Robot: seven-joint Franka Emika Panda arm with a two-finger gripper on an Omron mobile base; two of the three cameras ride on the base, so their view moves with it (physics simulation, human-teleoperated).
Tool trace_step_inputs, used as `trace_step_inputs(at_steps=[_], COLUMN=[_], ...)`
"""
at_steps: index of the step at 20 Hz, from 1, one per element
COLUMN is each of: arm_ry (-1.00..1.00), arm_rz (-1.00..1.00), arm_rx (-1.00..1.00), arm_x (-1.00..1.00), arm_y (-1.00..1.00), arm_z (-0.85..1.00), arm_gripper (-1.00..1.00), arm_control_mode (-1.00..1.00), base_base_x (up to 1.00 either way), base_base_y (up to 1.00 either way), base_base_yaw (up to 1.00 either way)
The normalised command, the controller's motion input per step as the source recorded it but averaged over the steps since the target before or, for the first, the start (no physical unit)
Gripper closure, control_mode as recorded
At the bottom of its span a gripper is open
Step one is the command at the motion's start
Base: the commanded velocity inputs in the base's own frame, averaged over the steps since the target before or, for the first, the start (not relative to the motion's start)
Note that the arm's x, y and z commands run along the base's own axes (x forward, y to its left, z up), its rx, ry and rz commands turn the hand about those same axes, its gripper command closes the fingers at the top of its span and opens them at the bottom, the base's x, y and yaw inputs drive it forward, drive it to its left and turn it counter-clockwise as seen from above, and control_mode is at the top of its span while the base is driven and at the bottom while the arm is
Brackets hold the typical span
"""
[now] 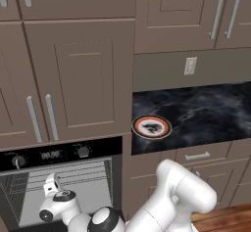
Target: Take the baked cake out of the oven and place it on the plate for cooling. Then close the oven door.
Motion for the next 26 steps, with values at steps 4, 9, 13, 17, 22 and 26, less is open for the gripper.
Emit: trace_step_inputs(at_steps=[4,9,13,17,22,26], arm_ry=[-0.05,-0.04,-0.03,-0.06,-0.05,-0.05], arm_rz=[0.00,0.00,0.00,0.00,0.00,0.00], arm_rx=[-0.05,-0.06,-0.02,-0.01,-0.01,-0.04], arm_x=[-0.02,0.00,0.00,-0.16,-0.29,-0.38], arm_y=[0.33,0.42,0.37,0.41,0.47,0.51], arm_z=[-0.62,-0.59,-0.51,-0.47,-0.48,-0.54], arm_gripper=[-1.00,1.00,1.00,1.00,1.00,1.00], arm_control_mode=[-1.00,-1.00,-1.00,-1.00,-1.00,-1.00], base_base_x=[0.00,0.00,0.00,0.00,0.00,0.00], base_base_y=[0.00,0.00,0.00,0.00,0.00,0.00], base_base_yaw=[0.00,0.00,0.00,0.00,0.00,0.00])
